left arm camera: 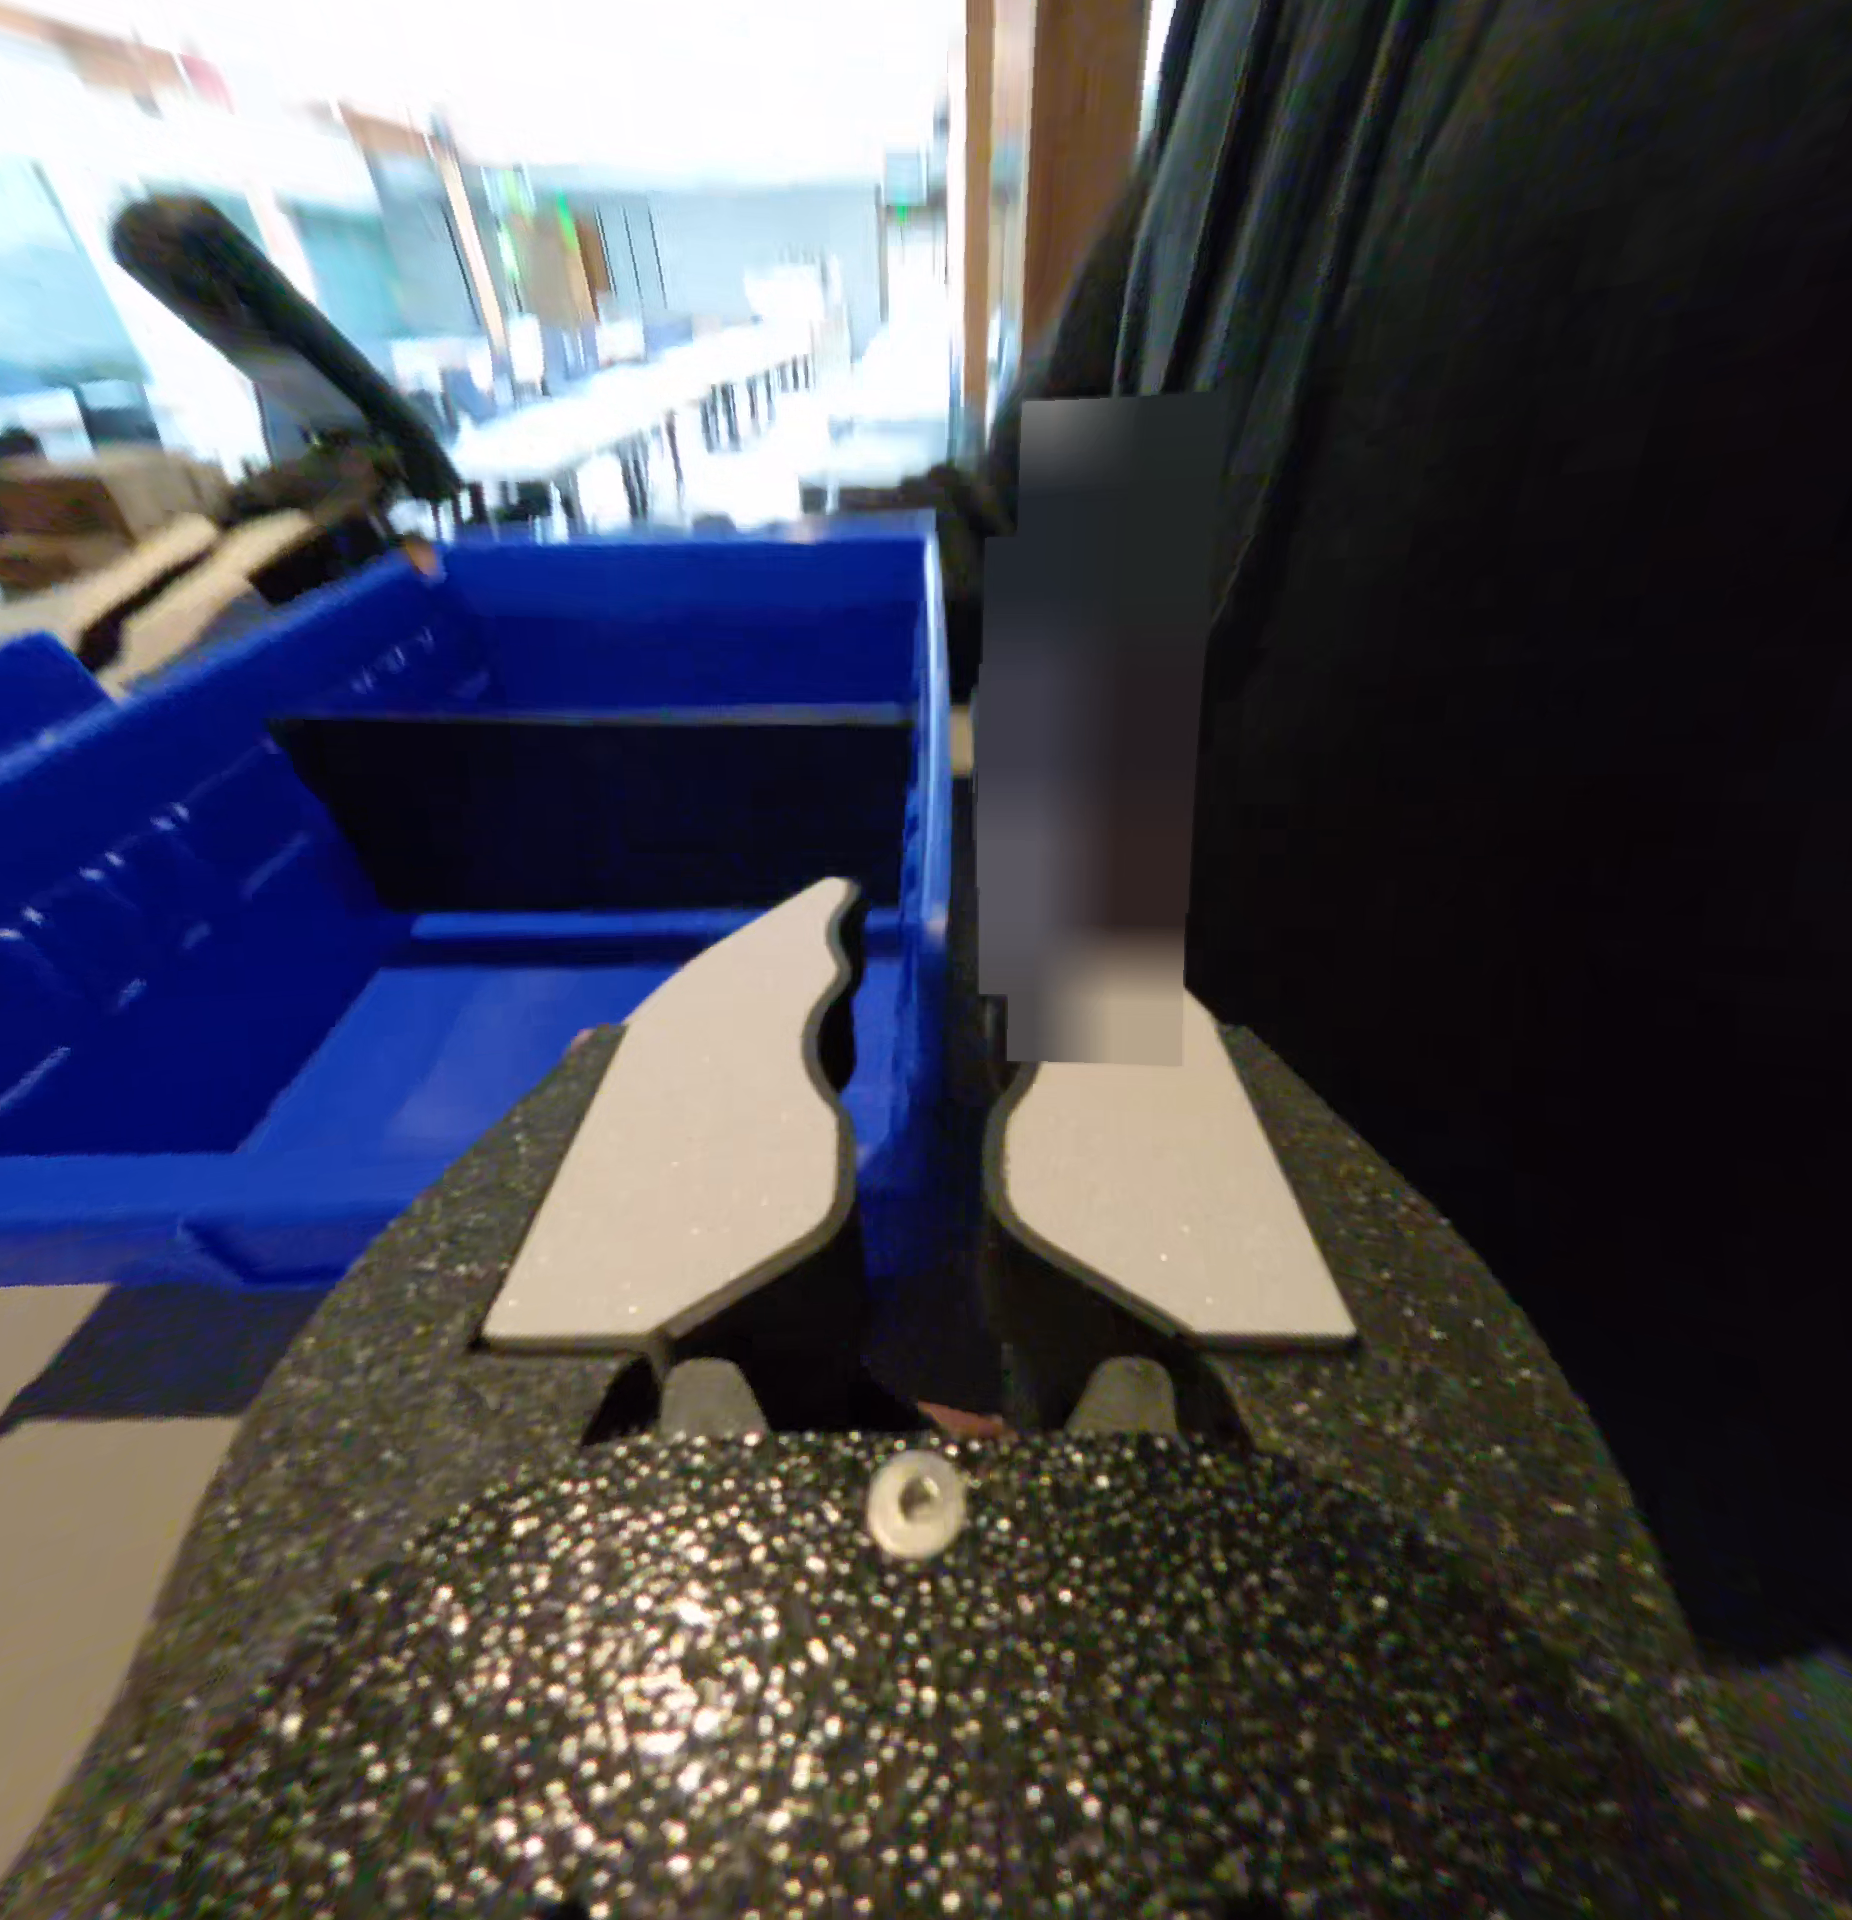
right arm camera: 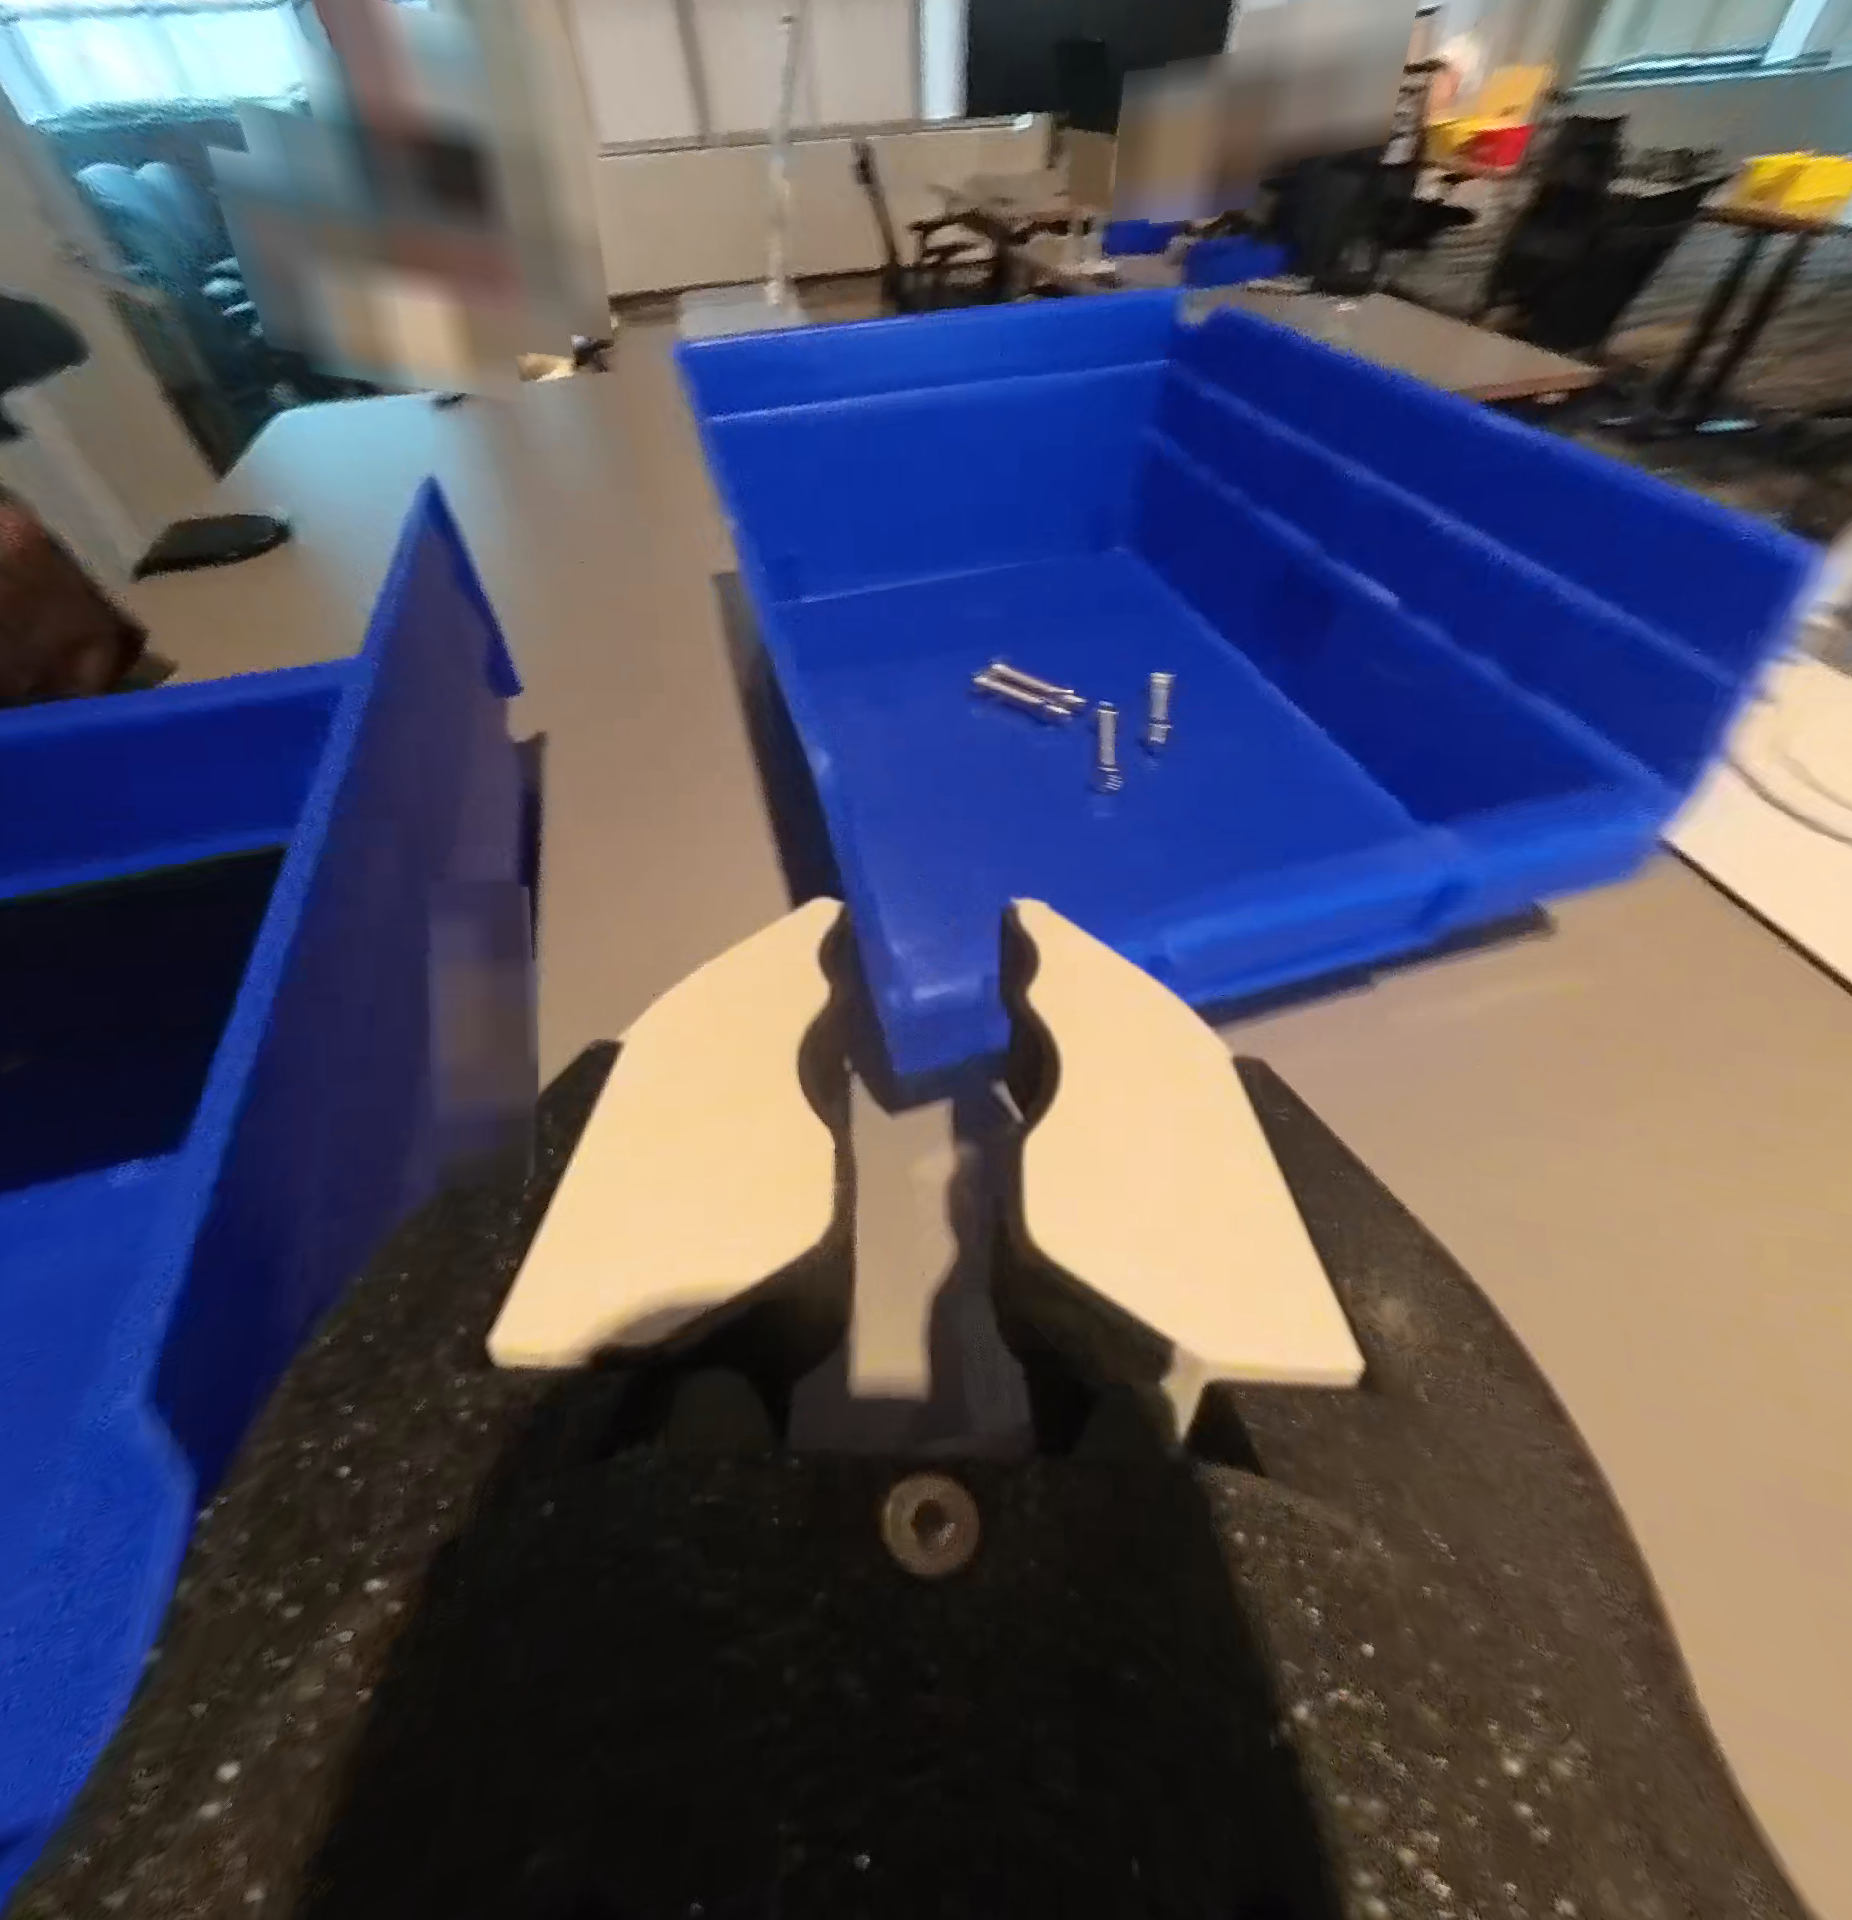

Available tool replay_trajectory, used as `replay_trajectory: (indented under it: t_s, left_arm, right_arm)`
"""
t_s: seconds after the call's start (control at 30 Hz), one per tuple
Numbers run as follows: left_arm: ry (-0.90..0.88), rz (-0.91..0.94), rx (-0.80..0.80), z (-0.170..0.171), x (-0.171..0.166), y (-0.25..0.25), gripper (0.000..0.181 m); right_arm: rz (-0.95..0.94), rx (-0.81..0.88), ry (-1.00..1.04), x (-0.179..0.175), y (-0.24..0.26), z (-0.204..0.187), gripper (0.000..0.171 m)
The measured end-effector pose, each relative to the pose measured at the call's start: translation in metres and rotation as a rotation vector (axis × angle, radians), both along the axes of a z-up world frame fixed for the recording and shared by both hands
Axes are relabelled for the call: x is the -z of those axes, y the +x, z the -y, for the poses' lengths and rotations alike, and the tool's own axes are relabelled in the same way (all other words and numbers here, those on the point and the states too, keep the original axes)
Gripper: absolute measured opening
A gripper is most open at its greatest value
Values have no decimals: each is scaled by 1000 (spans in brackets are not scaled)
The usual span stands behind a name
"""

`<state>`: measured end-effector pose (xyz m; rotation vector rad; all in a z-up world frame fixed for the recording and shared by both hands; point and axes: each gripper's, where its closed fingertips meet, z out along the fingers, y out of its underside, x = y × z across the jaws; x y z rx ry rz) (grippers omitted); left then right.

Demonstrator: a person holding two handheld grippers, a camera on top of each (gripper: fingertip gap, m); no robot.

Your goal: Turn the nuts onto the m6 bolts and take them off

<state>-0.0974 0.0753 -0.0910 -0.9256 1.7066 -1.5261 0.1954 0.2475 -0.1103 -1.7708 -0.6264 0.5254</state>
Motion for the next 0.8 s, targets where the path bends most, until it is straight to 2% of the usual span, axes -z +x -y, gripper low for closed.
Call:
replay_trajectory:
  t_s: [0.07,0.13,0.2,0.3,0.37,0.5,0.6,0.63,0.67,0.7,0.8]
  left_arm:
    - [-142,136,3,-6,-26,-14,28]
    - [-191,202,-130,-35,-40,-16,27]
    - [-182,121,-442,-100,-34,-3,26]
    - [-183,-213,-922,-215,-4,10,35]
    - [-166,-314,-1102,-268,-3,19,47]
    - [-184,-327,-1239,-331,-19,48,45]
    - [-141,-547,-1251,-354,7,60,46]
    - [-144,-605,-1204,-354,15,66,50]
    - [-171,-627,-1158,-352,16,72,37]
    - [-173,-643,-1122,-352,16,74,13]
    - [-94,-703,-1133,-364,17,65,7]
  right_arm:
    - [-34,95,4,-5,25,14,28]
    - [-44,182,-2,-7,47,34,30]
    - [-40,276,-4,-7,67,56,30]
    - [-64,392,14,-11,88,83,29]
    - [-100,452,29,-11,98,97,27]
    - [-119,531,-13,-1,107,116,26]
    - [-96,549,-21,2,105,129,25]
    - [-94,550,-21,3,105,133,25]
    - [-97,551,-18,2,104,136,25]
    - [-102,553,-15,1,104,139,25]
    - [-127,557,-8,-1,105,144,25]
